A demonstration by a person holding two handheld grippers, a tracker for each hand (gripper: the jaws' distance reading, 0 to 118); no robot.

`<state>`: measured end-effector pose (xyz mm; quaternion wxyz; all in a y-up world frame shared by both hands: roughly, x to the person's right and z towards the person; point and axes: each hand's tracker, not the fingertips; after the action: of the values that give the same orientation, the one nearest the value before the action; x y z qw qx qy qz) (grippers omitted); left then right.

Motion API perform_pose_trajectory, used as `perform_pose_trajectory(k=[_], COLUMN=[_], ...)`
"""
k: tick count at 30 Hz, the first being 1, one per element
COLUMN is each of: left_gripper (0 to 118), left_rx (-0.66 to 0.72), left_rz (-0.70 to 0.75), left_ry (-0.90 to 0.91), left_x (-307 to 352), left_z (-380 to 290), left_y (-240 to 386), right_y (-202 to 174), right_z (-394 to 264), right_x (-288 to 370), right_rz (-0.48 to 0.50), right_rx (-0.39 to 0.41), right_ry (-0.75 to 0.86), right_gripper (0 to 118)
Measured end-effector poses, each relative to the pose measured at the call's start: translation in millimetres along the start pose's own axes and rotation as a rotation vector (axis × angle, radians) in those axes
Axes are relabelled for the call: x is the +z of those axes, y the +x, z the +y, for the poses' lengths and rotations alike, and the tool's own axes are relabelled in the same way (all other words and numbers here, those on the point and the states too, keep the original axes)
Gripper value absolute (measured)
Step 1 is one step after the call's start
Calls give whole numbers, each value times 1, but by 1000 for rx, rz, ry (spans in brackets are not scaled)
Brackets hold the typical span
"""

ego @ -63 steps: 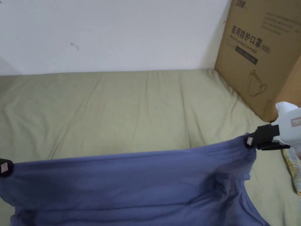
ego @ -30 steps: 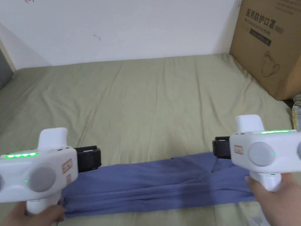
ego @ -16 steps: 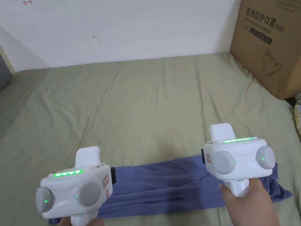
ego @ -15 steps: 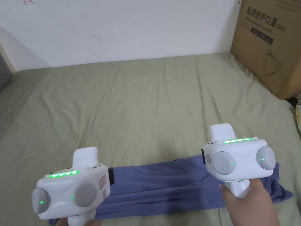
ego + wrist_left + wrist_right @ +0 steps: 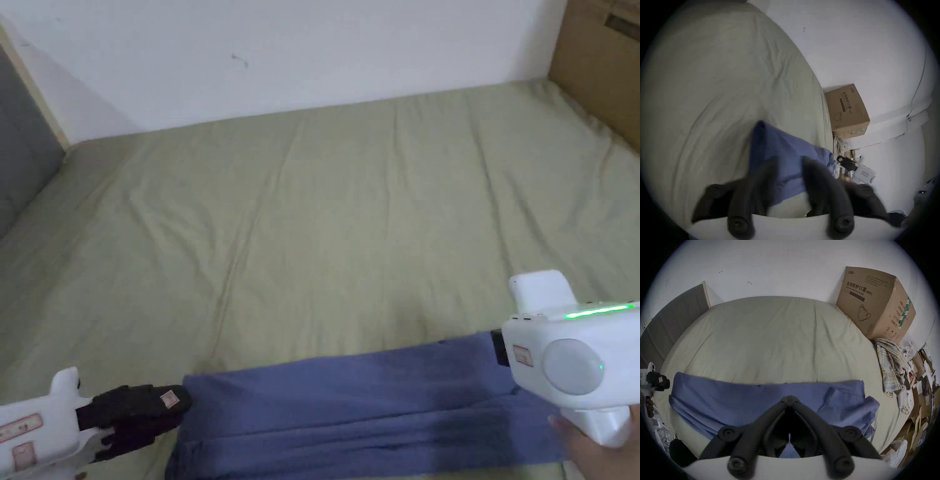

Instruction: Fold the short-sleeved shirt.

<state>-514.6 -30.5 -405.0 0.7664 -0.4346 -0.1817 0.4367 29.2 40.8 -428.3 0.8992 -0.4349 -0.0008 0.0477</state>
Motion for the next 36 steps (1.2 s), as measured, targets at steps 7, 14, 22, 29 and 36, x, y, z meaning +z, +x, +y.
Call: perform_pose_trajectory(k=[7,14,22,29,36], left_gripper=[118,115,6,6,6], left_rx=[107,99,62,-267,-642], left_rz=[-148,-373,-117,206,816], left_ry=[-12,-184,-133,-76,-23], left_x=[-39,-86,-95,-47,-20], left_z=[19,7,-12,-8,-29], left_y=[-38,-28,-31,41,94], right_y=[1,-11,2,19,27], right_z=[5,17,18,18,16], right_x=[-6,-13,-7,5,28], right_rz=[-23,32,67,75,111], right_rx=[-21,-54,-75,-126,-130], right_ry=[-13,-18,2,20,57], right_gripper=[0,0,0,0,0])
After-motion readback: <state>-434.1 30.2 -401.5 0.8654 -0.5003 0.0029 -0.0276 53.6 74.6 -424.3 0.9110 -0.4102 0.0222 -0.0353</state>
